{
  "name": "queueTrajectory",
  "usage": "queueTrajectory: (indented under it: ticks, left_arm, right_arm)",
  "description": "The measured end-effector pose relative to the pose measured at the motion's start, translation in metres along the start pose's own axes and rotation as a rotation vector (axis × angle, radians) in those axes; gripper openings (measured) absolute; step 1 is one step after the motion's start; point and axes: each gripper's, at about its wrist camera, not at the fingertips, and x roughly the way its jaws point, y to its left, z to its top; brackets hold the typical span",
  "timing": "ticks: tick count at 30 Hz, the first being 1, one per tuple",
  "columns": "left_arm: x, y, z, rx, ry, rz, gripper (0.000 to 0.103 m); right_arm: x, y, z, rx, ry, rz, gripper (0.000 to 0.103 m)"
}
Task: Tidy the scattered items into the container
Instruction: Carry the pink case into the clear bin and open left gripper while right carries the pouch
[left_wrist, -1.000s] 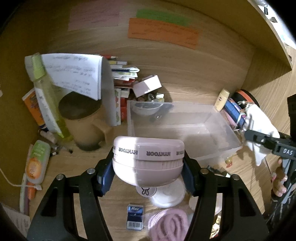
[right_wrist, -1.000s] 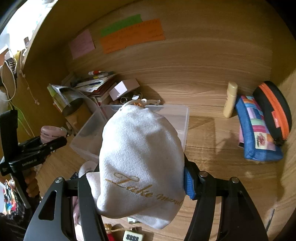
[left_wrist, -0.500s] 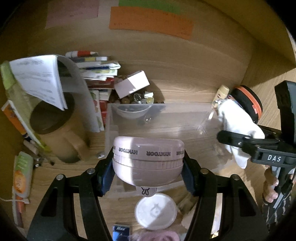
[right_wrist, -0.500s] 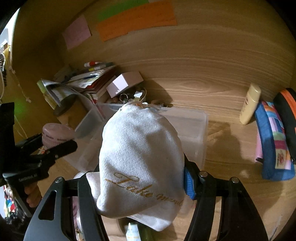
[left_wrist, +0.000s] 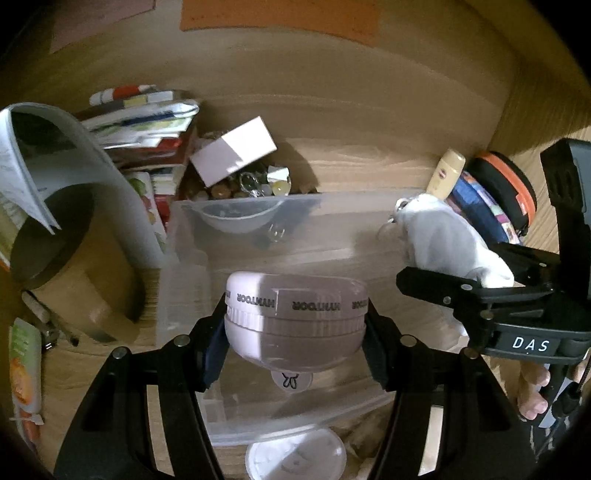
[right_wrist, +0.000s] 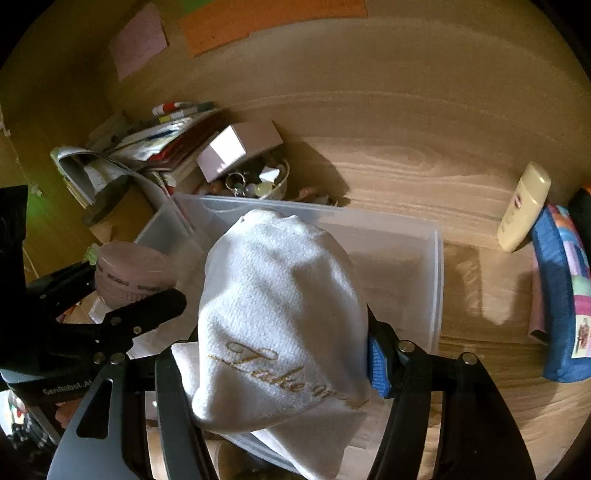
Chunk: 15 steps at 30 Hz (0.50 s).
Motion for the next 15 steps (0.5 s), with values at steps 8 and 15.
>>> queueTrajectory:
  ticks: [8, 15]
  left_arm:
    - [0.011, -0.001, -0.004, 0.021, 0.019, 0.016, 0.062]
    - [0.007, 0.000, -0.006, 0.034, 0.000, 0.055, 0.066]
  right_arm:
    - [0.007, 0.004, -0.004, -0.031, 0.014, -0.037, 0.059]
    - [0.014, 0.015, -0.009, -0.088, 0.014, -0.114, 0.061]
